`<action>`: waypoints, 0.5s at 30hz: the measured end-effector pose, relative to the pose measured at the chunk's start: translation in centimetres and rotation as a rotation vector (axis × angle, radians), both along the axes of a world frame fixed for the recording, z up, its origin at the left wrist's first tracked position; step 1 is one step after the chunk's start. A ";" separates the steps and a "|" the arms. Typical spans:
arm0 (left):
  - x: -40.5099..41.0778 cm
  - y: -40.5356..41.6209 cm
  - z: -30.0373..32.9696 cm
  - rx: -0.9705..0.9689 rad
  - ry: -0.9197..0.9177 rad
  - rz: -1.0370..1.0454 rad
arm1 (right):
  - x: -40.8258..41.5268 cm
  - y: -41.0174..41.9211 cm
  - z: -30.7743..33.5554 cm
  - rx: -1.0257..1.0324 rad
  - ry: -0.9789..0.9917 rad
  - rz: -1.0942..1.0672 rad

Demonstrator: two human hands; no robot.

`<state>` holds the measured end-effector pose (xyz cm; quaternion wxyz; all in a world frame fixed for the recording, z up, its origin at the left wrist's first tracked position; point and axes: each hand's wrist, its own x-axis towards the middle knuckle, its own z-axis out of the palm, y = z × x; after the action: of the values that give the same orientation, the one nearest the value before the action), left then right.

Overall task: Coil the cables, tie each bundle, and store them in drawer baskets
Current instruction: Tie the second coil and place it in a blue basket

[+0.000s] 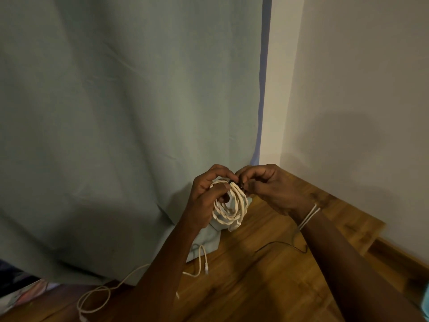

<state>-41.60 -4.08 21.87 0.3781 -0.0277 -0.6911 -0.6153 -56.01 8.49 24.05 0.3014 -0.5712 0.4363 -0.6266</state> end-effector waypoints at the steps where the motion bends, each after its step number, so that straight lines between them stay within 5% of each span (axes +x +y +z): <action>1: 0.0 -0.1 0.0 -0.007 -0.012 0.014 | -0.1 0.1 0.1 -0.001 0.053 -0.025; 15: 0.7 0.2 1.3 -0.337 0.036 0.219 | 0.0 1.3 3.6 0.088 0.550 -0.218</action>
<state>-40.93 -3.89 23.18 0.4450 -0.0261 -0.7764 -0.4455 -56.03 9.81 27.61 0.1274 -0.6555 0.5873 -0.4574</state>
